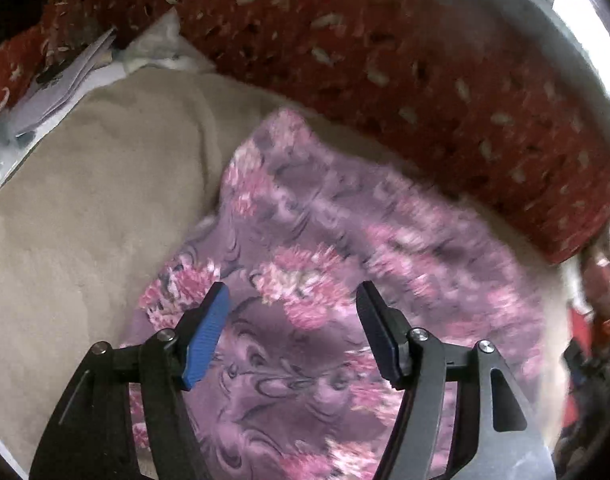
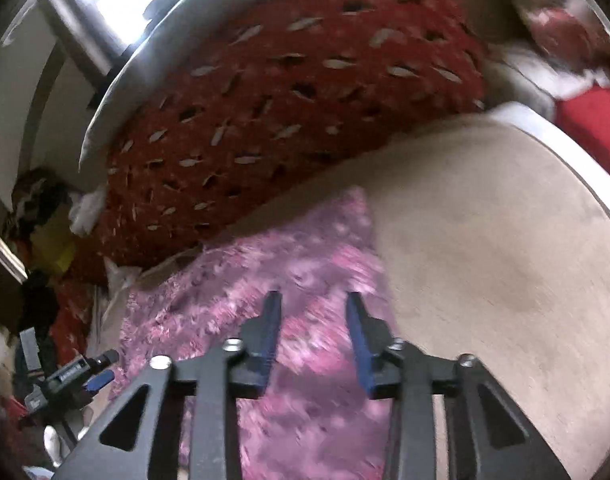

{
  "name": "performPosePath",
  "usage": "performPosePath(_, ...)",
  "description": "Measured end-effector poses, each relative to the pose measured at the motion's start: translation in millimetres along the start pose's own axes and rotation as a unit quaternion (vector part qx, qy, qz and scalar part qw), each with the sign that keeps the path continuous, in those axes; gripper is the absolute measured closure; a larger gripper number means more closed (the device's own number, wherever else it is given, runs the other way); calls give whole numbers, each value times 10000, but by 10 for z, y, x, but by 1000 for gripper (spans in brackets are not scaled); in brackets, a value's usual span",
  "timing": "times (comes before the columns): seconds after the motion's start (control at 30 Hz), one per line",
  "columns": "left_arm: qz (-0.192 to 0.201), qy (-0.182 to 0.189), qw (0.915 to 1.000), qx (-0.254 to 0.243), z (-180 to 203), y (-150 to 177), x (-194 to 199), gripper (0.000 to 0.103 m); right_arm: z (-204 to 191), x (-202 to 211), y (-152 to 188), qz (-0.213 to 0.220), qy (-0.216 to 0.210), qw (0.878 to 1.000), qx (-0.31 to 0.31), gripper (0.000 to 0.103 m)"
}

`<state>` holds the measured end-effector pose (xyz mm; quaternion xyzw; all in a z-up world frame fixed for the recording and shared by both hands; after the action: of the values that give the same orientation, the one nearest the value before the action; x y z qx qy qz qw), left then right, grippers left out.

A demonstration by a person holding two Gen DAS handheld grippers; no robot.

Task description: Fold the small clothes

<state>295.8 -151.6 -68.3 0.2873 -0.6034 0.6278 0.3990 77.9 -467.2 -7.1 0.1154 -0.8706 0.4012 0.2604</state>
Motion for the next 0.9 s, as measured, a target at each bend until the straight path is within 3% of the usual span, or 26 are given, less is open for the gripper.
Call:
performPosePath(0.1,-414,-273,9987,-107,-3,76,-255,36,-56,-340,53,-121,317,9991,249,60)
performPosePath(0.17,-325,-364,9987,-148,15,59,-255,34,43,-695,284,-669,743,9945,301,53)
performPosePath(0.2,-309,-406,9985,-180,18,57,-247,33,40,-736,333,-546,769,9945,445,51)
performPosePath(0.23,-303,-424,9984,-205,10,64,-247,32,-19,-696,354,-237,752,9945,687,42)
performPosePath(0.37,-314,-463,9982,-208,37,41,-290,27,-190,-788,441,-456,818,9875,1271,18)
performPosePath(0.53,-285,-527,9979,-263,76,52,-301,25,-299,-929,488,-751,854,9805,1602,1)
performPosePath(0.83,-270,-529,9979,-249,100,60,-293,23,-325,-971,418,-1112,949,9772,1540,3)
performPosePath(0.9,-70,-378,9992,-136,68,-5,-206,23,-340,-938,283,-864,974,9826,1323,4)
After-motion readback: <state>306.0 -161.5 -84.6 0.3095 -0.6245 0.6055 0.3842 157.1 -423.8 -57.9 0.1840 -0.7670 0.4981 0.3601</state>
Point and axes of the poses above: each gripper's, at about its wrist camera, not at the fingertips, and x roughly against the way its jaws point, z to its right, y to its underside, the point moved 5 cm from there along -x, roughly the way its jaws point, and after that the axes turned 7 degrees about -y, right-handed, at the moved point
